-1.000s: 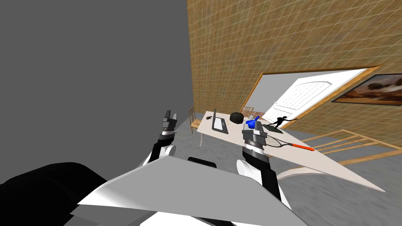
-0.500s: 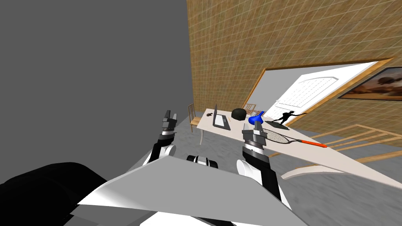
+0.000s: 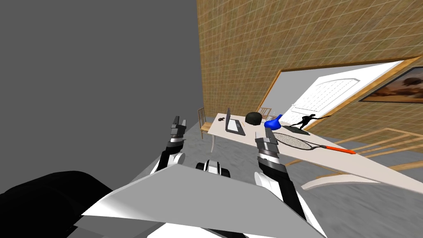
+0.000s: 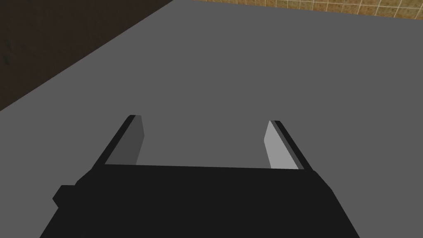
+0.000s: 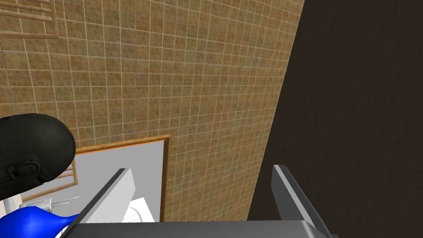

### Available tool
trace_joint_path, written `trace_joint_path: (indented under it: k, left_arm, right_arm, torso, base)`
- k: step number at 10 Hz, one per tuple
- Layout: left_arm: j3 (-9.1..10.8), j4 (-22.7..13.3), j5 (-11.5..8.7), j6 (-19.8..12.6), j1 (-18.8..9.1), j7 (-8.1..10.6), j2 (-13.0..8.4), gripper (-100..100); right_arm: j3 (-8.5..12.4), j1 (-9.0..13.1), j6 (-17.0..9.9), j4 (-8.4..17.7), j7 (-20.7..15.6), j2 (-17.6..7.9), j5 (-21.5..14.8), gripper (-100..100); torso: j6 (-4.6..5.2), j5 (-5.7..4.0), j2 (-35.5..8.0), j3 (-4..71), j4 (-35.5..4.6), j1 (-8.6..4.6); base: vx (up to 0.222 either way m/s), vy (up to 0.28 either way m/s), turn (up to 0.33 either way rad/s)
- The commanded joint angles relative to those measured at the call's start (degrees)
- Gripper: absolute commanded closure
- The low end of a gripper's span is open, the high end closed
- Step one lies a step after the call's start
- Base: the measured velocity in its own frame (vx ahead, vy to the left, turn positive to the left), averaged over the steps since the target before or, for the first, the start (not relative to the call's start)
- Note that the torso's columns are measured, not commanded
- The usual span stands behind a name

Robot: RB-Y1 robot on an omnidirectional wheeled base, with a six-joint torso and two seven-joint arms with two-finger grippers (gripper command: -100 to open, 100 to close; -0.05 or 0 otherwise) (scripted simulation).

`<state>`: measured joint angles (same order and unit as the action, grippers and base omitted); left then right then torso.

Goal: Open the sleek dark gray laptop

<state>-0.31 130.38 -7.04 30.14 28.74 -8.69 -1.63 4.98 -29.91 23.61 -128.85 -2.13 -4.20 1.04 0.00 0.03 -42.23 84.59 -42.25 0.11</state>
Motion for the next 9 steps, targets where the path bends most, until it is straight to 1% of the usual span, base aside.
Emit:
trace_joint_path:
  k: [1,4,9]
  left_arm:
    - [0.00,0.0,0.0,0.0,0.0,0.00,0.0,0]
    - [0.00,0.0,0.0,0.0,0.0,0.00,0.0,0]
    - [0.00,0.0,0.0,0.0,0.0,0.00,0.0,0]
  right_arm:
    - [1.2,-0.4,-1.1,0.6,-1.2,-3.3,-2.2,-100]
    - [4.1,-1.5,-3.0,2.2,-3.7,-8.0,-7.1,-100]
    - [9.2,-3.3,-6.3,5.3,-8.3,-14.7,-15.5,-100]
  torso:
    - [0.00,-0.03,-0.1,0.0,0.0,-0.13]
    - [0.00,0.00,0.0,0.0,0.0,0.00]
    - [0.00,-0.04,-0.1,0.0,0.0,-0.13]
  base:
    - [0.036,0.053,-0.008]
    - [0.047,0.103,-0.012]
    - [0.066,0.132,-0.008]
